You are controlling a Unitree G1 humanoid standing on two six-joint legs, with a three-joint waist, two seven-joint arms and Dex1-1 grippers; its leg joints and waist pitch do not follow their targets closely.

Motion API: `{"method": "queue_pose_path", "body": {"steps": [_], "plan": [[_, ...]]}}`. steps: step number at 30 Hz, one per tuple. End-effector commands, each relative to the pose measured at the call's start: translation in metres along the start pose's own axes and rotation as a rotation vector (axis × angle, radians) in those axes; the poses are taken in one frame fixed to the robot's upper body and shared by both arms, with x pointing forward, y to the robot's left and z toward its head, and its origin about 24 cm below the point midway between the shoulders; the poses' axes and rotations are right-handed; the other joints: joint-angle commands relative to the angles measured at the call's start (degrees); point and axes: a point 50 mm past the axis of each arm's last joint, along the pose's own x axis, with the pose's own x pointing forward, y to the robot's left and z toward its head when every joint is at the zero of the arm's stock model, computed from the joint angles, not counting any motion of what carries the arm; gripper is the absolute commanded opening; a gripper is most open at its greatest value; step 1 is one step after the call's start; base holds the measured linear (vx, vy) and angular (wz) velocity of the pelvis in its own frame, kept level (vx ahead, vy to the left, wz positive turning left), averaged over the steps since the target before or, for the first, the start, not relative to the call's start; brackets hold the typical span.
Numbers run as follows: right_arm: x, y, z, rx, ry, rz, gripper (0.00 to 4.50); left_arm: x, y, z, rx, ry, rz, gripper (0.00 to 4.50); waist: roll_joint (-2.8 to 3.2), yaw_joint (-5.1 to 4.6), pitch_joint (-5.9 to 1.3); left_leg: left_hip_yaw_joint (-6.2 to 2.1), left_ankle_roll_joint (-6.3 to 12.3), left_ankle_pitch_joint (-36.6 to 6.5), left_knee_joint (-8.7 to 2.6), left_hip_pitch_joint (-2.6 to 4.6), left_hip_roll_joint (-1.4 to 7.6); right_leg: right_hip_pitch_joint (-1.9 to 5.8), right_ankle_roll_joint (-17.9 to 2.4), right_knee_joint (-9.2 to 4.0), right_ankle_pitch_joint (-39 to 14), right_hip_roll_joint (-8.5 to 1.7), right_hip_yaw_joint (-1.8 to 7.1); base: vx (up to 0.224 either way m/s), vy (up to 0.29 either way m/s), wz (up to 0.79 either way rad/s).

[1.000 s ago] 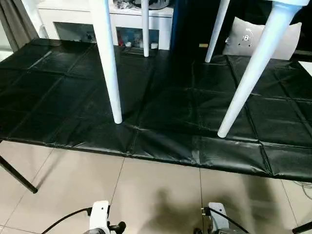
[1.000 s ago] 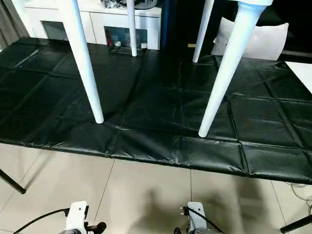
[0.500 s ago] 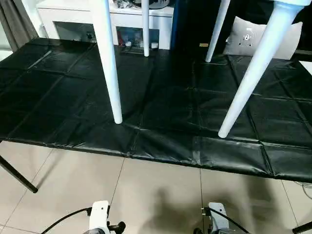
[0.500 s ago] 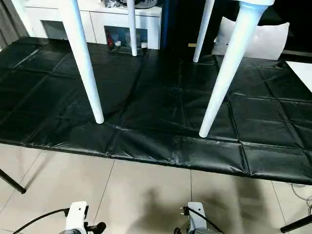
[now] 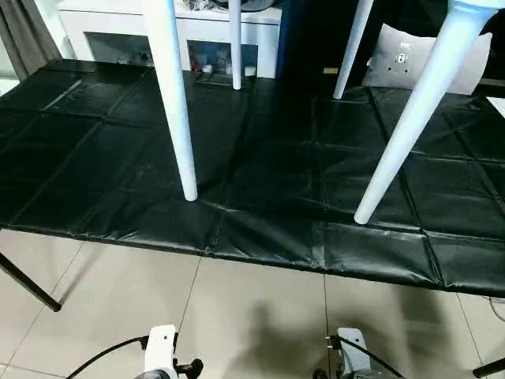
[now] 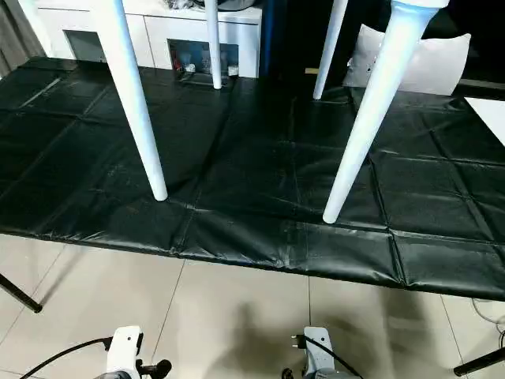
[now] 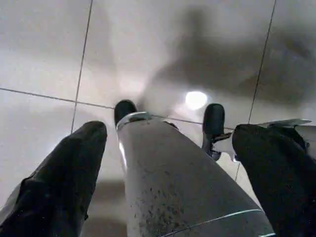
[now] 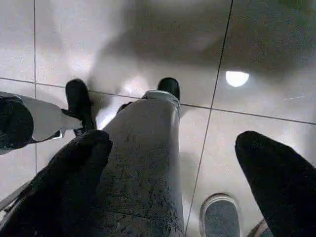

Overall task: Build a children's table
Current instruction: Flip table

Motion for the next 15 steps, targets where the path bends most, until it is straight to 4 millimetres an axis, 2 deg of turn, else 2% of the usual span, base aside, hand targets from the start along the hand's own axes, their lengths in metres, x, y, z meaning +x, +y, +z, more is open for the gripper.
{"method": "queue_pose_path", "body": {"steps": [1,15], "plan": [[0.0017,0.0058,-0.0139,0.028,0.054,0.021,4.46,-0.0003,0.0014,-0.0047,0.001,0.017,0.009,4.5,0.57,0.07,-1.29,-1.93,1.36,-11.4,-5.88,-0.48,5.82,1.03,-15.5,-4.44,-6.0,-7.4,3.29,0.0,0.0,0.0],[0.0017,0.0058,-0.0139,0.028,0.054,0.021,4.46,-0.0003,0.0014,-0.0047,0.001,0.017,0.009,4.5,0.48,0.09,-1.26,-1.71,1.93,-10.2,-5.92,-0.6,5.82,0.98,-15.6,-4.54,-5.1,-7.46,3.37,0.0,0.0,0.0]]}}
